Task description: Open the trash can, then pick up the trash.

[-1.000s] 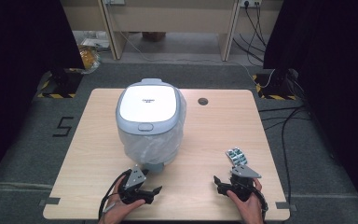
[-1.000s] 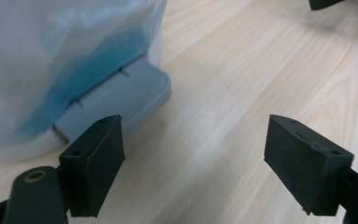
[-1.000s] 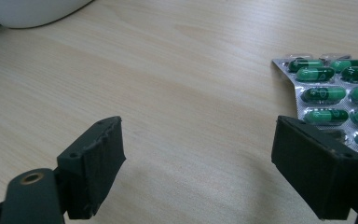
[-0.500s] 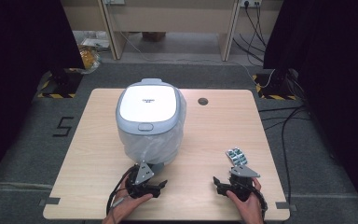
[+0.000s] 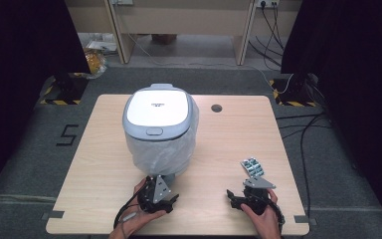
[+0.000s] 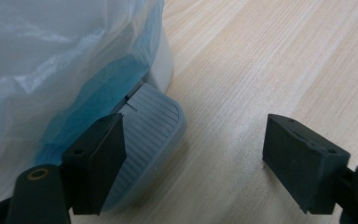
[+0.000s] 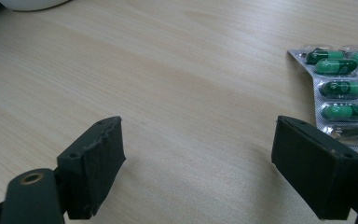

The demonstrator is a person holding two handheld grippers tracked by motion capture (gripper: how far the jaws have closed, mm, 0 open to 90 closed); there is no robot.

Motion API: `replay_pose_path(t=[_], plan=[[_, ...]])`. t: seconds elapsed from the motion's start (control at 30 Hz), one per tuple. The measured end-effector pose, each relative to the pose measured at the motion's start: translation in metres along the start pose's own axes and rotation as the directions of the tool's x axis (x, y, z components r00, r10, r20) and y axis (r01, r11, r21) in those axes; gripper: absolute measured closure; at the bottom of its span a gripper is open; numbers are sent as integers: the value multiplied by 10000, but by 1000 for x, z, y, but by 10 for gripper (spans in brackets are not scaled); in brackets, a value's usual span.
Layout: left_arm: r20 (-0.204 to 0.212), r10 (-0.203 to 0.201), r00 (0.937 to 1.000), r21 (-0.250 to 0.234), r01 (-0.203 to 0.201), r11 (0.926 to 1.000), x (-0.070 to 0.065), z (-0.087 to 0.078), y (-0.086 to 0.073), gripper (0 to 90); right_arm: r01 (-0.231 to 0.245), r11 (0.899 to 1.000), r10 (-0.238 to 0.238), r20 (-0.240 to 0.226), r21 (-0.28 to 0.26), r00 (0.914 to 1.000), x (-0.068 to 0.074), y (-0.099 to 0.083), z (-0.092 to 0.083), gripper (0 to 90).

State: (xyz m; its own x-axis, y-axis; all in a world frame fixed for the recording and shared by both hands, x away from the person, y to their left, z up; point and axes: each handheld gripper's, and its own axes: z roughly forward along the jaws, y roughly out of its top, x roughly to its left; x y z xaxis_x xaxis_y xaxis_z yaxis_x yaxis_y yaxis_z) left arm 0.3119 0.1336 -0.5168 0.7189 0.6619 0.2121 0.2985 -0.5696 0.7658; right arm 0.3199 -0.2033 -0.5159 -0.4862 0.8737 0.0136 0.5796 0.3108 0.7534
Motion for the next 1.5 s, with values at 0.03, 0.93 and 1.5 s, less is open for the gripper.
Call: replay_pose_path(t=[0.03,0.93,1.5], plan=[[30,43,10000,20,-43,10000,1,0,-1,213,0,10000,0,-19,40,10000,0,0,0,171],[765,-624,9951,2,625,9980,11,4,-6,235,285,9987,-281,-100,418,9996,3,2,3,167],[766,-599,9953,-10,602,9982,11,4,-6,235,376,9989,-372,-146,295,9992,3,2,3,178]])
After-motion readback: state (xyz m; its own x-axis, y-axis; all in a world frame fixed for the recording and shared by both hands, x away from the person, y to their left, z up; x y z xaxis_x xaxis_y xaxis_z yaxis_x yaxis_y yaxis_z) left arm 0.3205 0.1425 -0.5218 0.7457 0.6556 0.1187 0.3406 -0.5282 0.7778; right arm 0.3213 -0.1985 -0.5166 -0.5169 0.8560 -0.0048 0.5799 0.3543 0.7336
